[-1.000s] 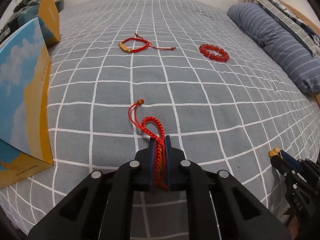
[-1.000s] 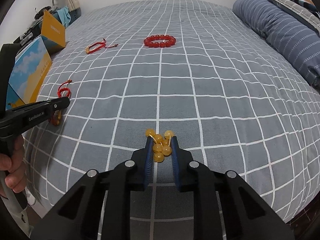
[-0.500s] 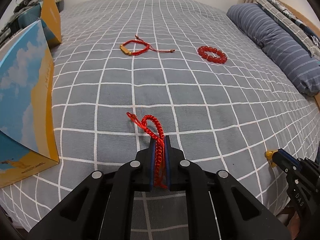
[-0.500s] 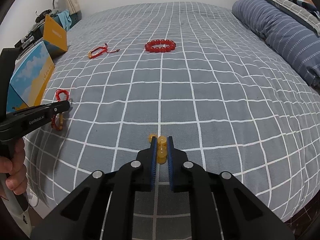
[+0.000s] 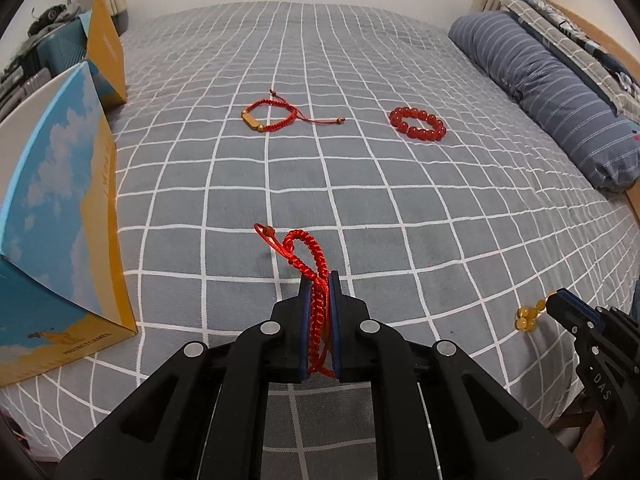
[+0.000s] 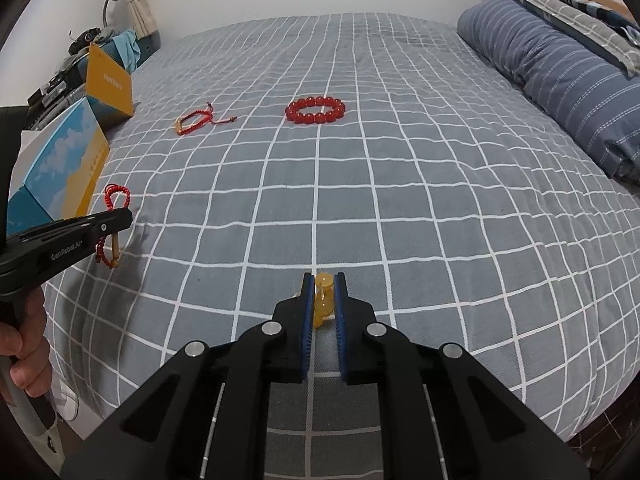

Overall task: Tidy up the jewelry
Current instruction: 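Grasp the red string bracelet with the left tool while the right tool grasps the yellow beads, then carry the red string bracelet and yellow beads into the white box with both tools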

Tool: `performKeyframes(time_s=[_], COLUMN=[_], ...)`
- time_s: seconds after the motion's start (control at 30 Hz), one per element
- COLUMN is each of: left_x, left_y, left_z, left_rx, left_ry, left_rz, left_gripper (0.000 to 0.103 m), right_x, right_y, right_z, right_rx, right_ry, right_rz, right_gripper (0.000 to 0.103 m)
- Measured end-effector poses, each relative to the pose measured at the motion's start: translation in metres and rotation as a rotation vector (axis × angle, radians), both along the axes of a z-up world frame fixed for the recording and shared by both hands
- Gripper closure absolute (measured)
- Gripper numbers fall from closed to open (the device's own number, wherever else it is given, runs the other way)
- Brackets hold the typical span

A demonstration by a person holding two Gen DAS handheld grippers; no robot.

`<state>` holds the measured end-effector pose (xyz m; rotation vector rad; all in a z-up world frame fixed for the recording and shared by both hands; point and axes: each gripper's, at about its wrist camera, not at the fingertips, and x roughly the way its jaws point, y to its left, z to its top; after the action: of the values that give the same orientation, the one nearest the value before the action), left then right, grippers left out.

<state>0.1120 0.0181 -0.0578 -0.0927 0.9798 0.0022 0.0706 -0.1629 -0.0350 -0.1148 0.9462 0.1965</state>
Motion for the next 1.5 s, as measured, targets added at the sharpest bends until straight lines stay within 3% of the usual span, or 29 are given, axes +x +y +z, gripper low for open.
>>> performKeyframes(time_s=[0.93,1.5], left_x=[-0.003,-0.012], left_y=[0.021,0.067], left_z=[0.061,0.110], left_rx=[0.009,0.038], left_ry=[-0.050,-0.105], left_rz=[0.031,0.110], left_gripper=[0.096,0.096], right_x=[0.027,0.054], right_y=[0.019,0.091], right_z=[0.061,0.107], right_rx=[-0.003,0.036], right_ry=[-0.076,-0.096], right_rz=[0.002,0.095], right_gripper=[0.094,0.094])
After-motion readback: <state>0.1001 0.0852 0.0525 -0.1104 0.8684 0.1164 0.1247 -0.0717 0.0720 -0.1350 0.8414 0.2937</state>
